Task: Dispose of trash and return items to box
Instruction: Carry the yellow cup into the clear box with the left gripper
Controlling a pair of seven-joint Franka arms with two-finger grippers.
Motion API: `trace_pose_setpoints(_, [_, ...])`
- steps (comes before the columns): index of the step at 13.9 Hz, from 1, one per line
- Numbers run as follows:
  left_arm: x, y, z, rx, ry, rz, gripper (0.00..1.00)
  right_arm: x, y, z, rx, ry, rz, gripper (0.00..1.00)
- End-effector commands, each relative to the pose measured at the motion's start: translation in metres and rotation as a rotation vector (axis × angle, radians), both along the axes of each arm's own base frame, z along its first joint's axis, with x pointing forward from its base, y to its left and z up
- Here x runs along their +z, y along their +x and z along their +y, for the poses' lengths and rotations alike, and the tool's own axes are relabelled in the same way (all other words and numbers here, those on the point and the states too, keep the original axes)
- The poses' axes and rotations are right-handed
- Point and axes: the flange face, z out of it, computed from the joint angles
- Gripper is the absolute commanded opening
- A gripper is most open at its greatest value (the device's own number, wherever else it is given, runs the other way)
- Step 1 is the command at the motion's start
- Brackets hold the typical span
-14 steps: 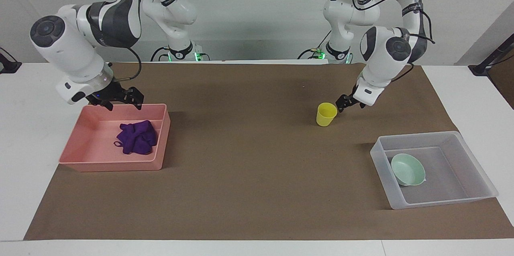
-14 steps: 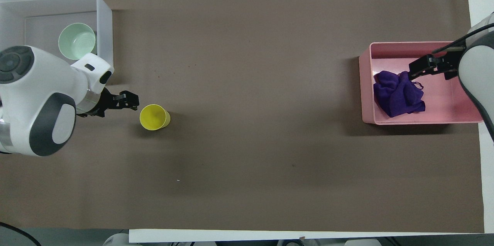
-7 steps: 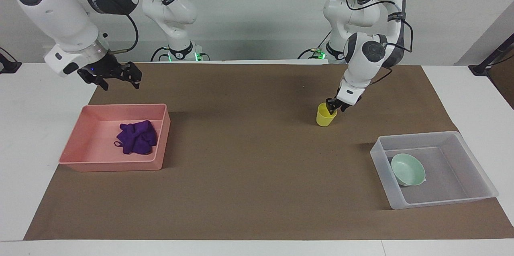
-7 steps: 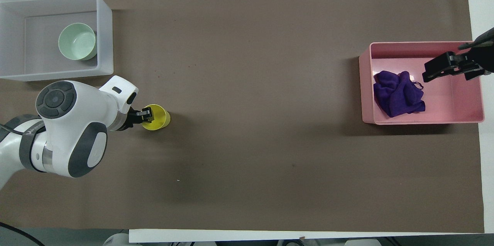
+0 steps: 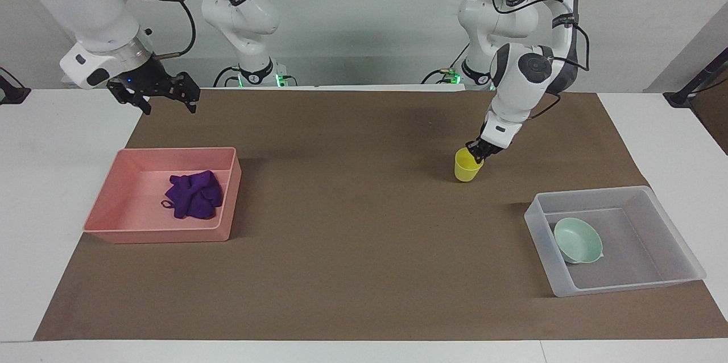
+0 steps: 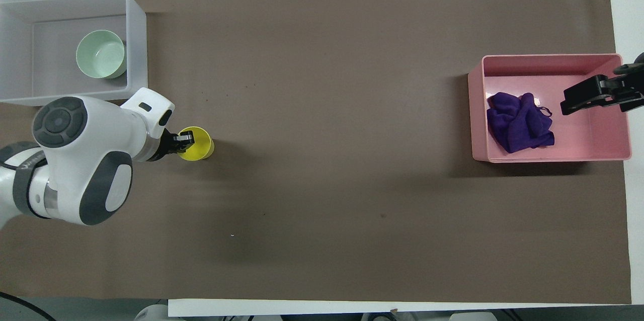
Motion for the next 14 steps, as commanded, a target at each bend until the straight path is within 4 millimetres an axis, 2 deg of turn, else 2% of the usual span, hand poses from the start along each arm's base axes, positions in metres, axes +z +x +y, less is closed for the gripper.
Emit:
trace_pose_setpoints(1, [0.054,0.053,0.021,0.067,0.026,0.008,0.0,0.0,-0.007,0.001,0.008,0.002,0.014,1.0])
trace_pose_setpoints(2, [0.064,0.073,0.039,0.109,0.028,0.003,0.0,0.0,-0.007,0.001,0.006,0.001,0.013,1.0])
trace_pose_setpoints(4, [0.081,0.11,0.094,0.218,0.019,-0.039,0.0,0.002,-0.008,0.01,0.015,-0.002,0.008,1.0])
trace_pose_setpoints(6, [0.093,0.138,0.137,0.292,0.018,-0.099,0.0,0.003,-0.009,0.008,-0.01,0.0,0.008,1.0])
trace_pose_setpoints(8, [0.081,0.16,0.159,0.326,0.028,-0.124,0.0,0.003,-0.008,0.015,-0.001,0.0,0.006,1.0])
trace_pose_setpoints(10, [0.063,0.173,0.179,0.355,0.034,-0.135,0.0,0.004,-0.008,0.023,-0.013,-0.004,0.001,1.0])
trace_pose_setpoints(12, [0.045,0.173,0.196,0.381,0.041,-0.11,0.0,0.006,-0.009,0.026,-0.036,-0.006,-0.004,1.0])
trace_pose_setpoints(14, [0.023,0.168,0.197,0.389,0.038,-0.076,0.0,0.004,-0.009,0.03,-0.039,-0.008,-0.003,1.0])
